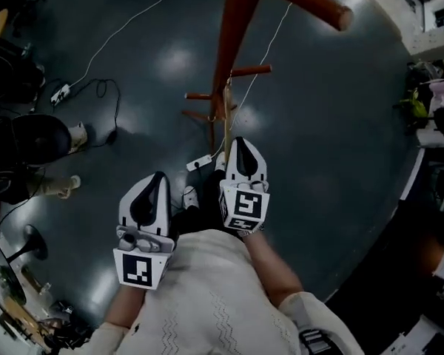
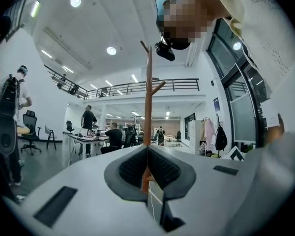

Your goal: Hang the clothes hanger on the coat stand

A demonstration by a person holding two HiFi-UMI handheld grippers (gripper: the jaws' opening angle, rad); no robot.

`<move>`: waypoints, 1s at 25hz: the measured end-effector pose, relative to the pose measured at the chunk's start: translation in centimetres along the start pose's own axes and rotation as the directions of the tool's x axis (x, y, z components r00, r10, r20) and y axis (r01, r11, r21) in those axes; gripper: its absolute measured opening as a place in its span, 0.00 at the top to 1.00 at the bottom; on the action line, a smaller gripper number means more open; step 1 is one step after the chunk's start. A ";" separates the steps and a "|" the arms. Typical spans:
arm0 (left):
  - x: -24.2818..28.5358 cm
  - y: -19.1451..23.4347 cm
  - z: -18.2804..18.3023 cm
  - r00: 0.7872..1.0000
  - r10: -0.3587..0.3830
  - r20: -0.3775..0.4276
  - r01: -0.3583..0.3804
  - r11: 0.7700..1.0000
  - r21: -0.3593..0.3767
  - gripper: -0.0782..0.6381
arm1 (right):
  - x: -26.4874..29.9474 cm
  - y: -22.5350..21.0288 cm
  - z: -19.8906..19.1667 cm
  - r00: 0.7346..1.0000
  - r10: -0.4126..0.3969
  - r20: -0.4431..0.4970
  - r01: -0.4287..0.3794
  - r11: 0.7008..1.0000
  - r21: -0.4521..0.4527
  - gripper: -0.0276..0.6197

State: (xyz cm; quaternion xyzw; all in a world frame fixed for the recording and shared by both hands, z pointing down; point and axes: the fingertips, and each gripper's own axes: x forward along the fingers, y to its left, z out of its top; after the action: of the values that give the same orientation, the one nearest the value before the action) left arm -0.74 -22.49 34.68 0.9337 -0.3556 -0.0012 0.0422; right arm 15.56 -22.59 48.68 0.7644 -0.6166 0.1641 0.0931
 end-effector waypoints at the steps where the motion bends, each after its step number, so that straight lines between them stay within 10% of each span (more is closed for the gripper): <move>1: -0.2 0.0 0.2 1.000 -0.006 0.005 0.006 1.000 0.000 0.87 | -0.8 0.3 0.7 1.000 0.010 0.012 -0.010 1.000 0.006 0.93; 14: -6.8 0.7 1.0 0.997 -0.054 0.054 0.054 0.999 0.008 0.87 | -12.3 8.2 7.8 0.978 0.131 0.165 -0.139 0.989 0.040 0.93; 25: -10.6 -1.3 3.3 0.981 -0.116 0.153 0.116 0.993 0.010 0.87 | -18.6 8.4 9.7 0.971 0.033 0.238 -0.046 0.998 0.049 0.93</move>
State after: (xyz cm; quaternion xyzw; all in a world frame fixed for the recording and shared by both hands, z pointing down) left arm -7.90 -14.77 30.98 0.9499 -0.3030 -0.0752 0.0139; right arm 5.29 -10.80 32.38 0.7684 -0.6336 0.0900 -0.0051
